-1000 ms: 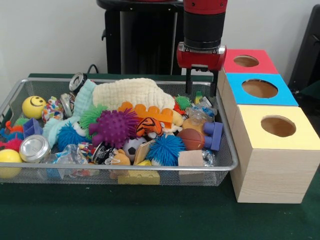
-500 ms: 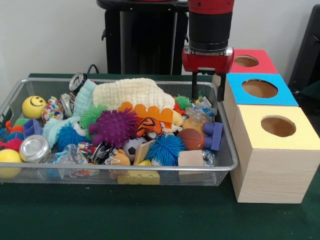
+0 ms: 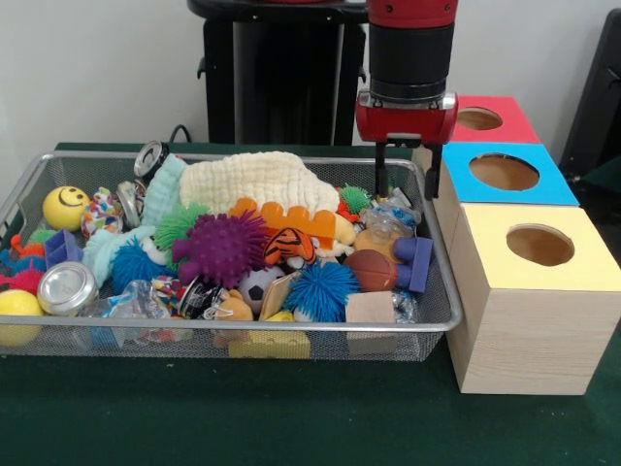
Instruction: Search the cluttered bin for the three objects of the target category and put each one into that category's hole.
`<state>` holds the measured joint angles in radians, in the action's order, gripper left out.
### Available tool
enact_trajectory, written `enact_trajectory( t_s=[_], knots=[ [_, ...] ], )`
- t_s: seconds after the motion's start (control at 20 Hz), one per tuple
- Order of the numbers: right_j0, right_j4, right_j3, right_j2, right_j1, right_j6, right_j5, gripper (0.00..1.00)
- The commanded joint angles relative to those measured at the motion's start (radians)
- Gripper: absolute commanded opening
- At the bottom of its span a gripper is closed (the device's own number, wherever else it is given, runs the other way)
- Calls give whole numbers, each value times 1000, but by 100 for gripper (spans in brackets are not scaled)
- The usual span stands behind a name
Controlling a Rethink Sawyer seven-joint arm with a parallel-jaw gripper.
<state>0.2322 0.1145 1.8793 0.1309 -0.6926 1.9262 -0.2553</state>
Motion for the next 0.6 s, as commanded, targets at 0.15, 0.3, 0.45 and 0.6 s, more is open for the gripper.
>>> enact_trajectory(
  t_s=[0.15, 0.3, 0.45, 0.6],
  knots=[
    [26, 119, -34, 2, 65, -1, 15, 100],
    [36, 150, -34, -2, 105, 14, 63, 100],
    [27, 165, -27, -20, 119, 46, 94, 100],
    [24, 166, -29, -19, 154, 75, 133, 100]
  ],
)
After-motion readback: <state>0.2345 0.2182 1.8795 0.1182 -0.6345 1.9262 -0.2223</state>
